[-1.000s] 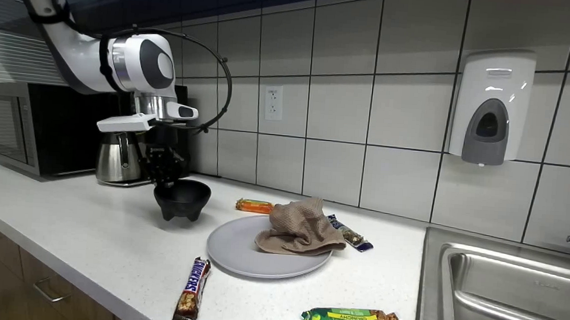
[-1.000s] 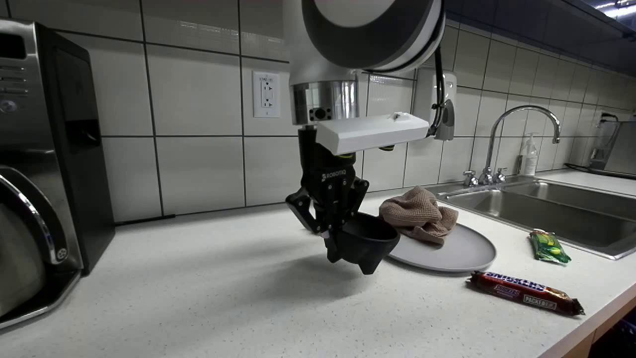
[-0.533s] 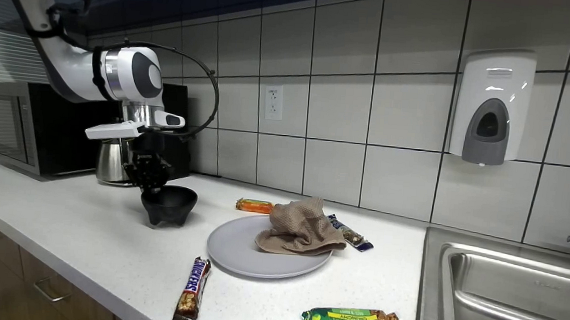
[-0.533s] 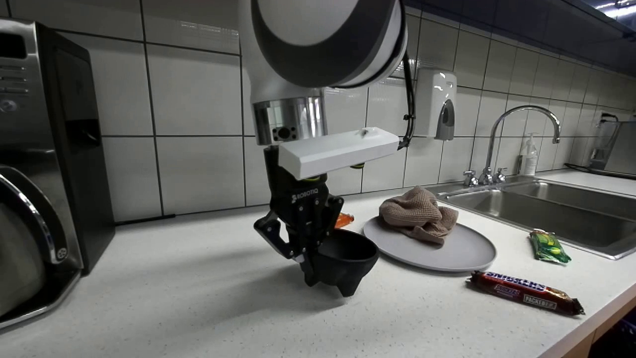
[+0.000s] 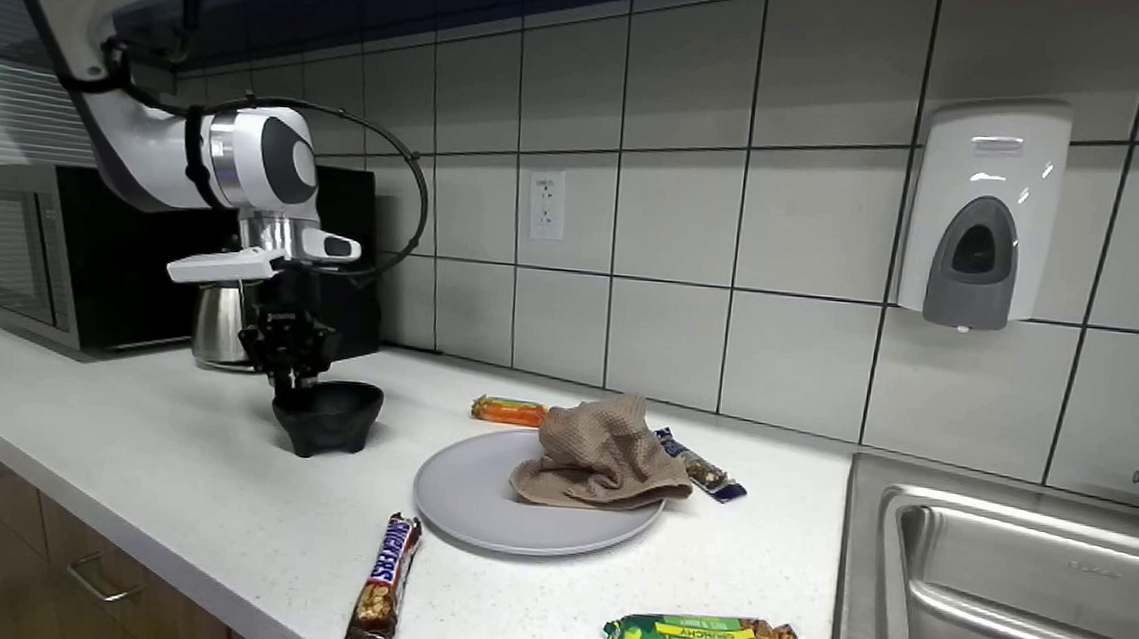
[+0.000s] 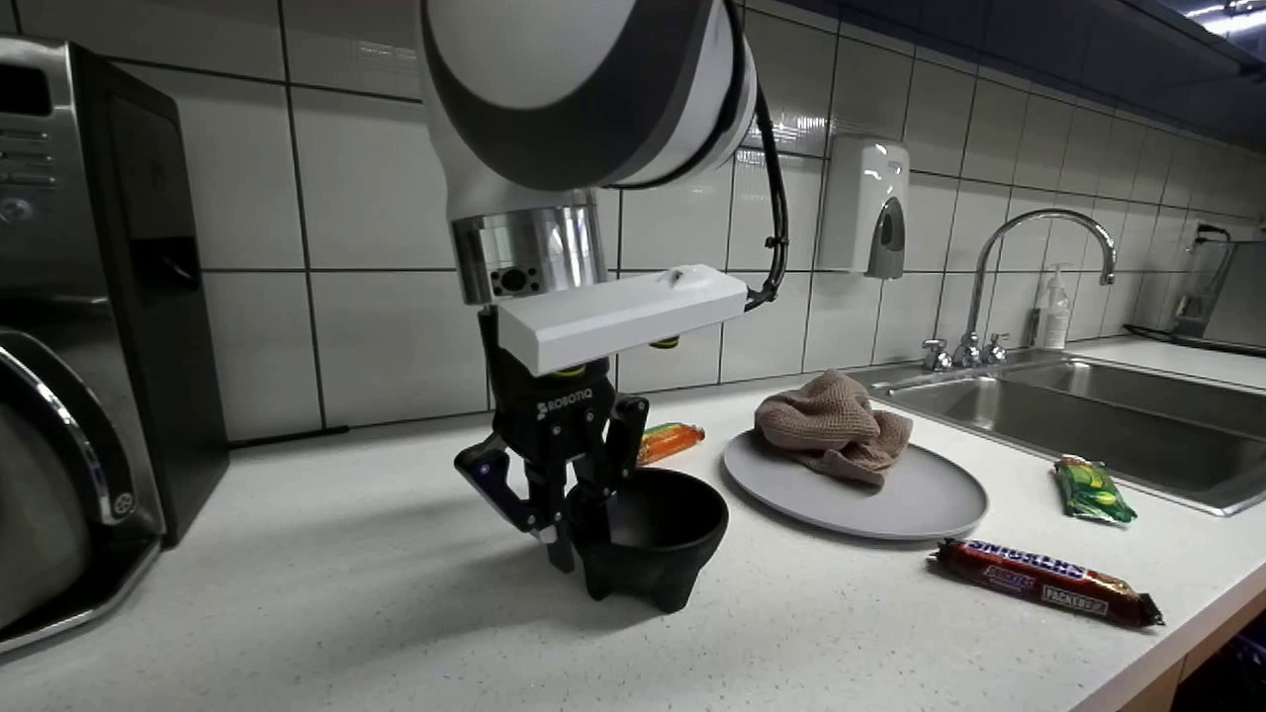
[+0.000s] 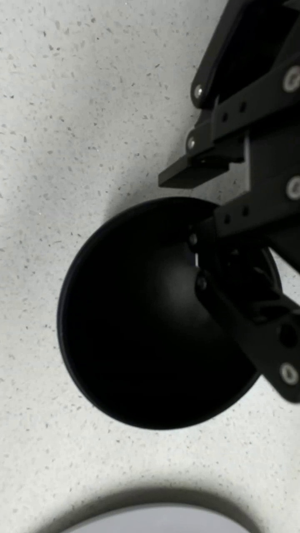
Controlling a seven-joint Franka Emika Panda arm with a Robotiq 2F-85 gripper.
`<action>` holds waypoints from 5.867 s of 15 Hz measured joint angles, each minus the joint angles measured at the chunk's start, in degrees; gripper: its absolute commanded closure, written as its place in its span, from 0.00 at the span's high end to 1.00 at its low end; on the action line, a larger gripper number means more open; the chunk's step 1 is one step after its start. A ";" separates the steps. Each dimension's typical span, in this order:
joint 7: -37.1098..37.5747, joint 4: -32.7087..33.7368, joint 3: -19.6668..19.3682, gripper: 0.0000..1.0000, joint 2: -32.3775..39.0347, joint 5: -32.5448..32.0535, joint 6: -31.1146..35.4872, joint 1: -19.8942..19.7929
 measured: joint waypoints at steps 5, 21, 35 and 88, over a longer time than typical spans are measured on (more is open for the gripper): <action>0.00 1.81 -0.15 1.00 0.32 0.04 -0.34 -0.03; -3.35 -1.11 -1.19 1.00 -10.81 11.51 -2.95 -10.39; -8.80 -11.31 -6.17 1.00 -19.43 12.18 -3.07 -18.55; -13.89 0.68 -14.46 0.00 0.73 11.32 5.82 -25.83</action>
